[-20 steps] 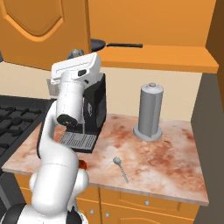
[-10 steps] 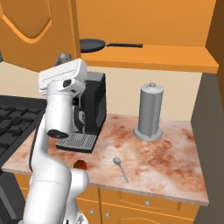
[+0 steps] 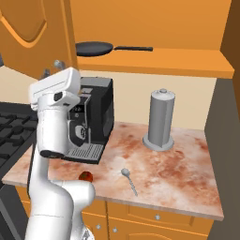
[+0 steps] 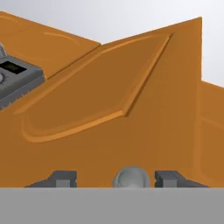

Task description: Pick the pan from the cabinet and place it on the stove. Then turn on the stove burner for the pan.

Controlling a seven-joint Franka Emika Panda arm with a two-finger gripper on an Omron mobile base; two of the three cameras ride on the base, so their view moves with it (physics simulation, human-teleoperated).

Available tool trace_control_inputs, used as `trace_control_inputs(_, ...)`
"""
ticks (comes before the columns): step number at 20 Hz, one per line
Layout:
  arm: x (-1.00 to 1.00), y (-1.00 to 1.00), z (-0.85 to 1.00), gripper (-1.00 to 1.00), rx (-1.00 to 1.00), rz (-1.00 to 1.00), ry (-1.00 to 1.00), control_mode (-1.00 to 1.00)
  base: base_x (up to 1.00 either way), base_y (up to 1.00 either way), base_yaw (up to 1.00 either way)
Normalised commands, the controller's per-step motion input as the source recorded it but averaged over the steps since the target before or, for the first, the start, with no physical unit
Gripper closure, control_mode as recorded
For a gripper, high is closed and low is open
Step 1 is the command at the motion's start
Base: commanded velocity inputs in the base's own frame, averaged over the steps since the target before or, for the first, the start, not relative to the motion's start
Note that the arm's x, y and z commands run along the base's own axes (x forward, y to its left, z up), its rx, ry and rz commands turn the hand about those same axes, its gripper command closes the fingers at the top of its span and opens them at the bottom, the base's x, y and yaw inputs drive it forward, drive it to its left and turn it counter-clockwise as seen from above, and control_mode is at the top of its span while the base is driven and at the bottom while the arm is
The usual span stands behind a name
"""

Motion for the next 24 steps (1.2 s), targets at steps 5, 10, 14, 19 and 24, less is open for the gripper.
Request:
trace_control_inputs(5,-0.77,-0.28,0.21,-1.00,0.01,0.00,-0.15,-1.00,0.00,0.00,0.00)
trace_control_inputs(10,-0.67,-0.39,0.27,-1.00,0.05,0.00,-0.12,-1.00,0.00,0.00,0.00)
trace_control_inputs(14,-0.30,-0.67,0.07,-1.00,0.06,0.00,-0.01,-1.00,0.00,0.00,0.00)
trace_control_inputs(19,-0.03,-0.66,0.00,-1.00,0.12,0.07,0.09,-1.00,0.00,0.00,0.00)
trace_control_inputs(24,0.13,-0.62,-0.02,-1.00,0.15,0.14,0.21,-1.00,0.00,0.00,0.00)
